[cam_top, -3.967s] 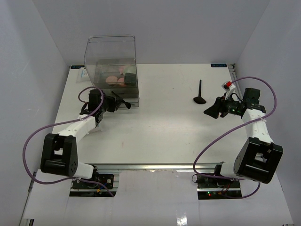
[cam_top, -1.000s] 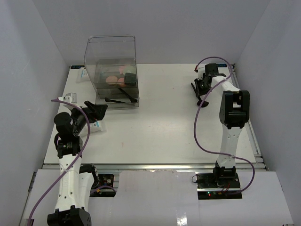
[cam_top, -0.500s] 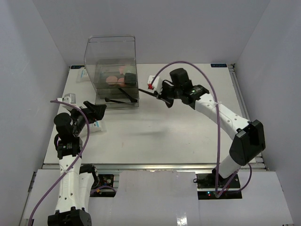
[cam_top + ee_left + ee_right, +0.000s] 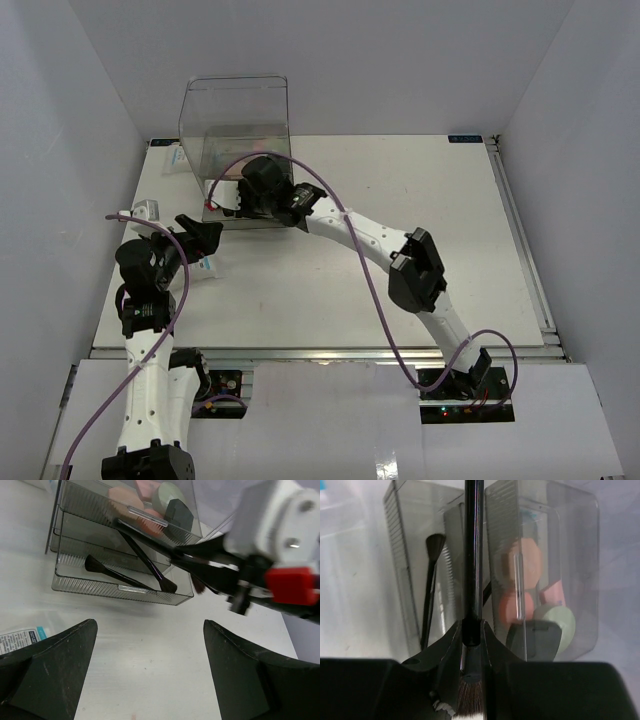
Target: Organize the makeup
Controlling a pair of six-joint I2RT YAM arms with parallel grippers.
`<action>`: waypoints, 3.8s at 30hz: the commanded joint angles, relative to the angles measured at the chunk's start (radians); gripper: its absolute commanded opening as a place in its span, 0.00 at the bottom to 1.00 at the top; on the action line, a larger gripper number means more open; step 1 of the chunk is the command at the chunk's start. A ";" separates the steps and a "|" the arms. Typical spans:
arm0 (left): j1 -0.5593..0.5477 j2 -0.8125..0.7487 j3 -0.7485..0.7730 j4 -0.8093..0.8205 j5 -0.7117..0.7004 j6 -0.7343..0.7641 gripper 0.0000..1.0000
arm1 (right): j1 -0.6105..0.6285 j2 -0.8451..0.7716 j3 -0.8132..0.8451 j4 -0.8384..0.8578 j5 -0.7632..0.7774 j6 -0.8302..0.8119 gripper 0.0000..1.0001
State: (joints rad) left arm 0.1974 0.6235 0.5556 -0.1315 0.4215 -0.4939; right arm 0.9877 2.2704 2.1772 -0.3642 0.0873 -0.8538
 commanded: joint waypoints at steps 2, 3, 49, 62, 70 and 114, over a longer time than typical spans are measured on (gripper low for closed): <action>0.001 -0.009 0.020 -0.008 -0.023 0.006 0.98 | 0.009 0.042 0.022 0.131 0.130 -0.064 0.22; 0.001 -0.009 0.020 -0.008 -0.024 0.006 0.98 | 0.009 0.045 0.000 0.157 0.141 -0.073 0.24; -0.251 0.543 -0.228 0.566 -0.096 -0.637 0.29 | -0.709 -1.204 -1.364 0.223 -1.089 0.334 0.08; -0.251 0.900 -0.006 0.693 -0.122 -0.646 0.30 | -0.732 -1.203 -1.393 0.224 -1.089 0.306 0.08; -0.245 0.969 0.158 0.603 -0.178 -0.588 0.32 | -0.739 -1.197 -1.398 0.217 -1.081 0.291 0.08; -0.048 1.069 0.035 1.033 0.180 -0.647 0.53 | -0.804 -1.162 -1.408 0.220 -1.094 0.292 0.08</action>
State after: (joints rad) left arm 0.1156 1.6591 0.6034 0.7411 0.4934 -1.1022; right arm 0.1905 1.1025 0.7802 -0.1726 -0.9776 -0.5571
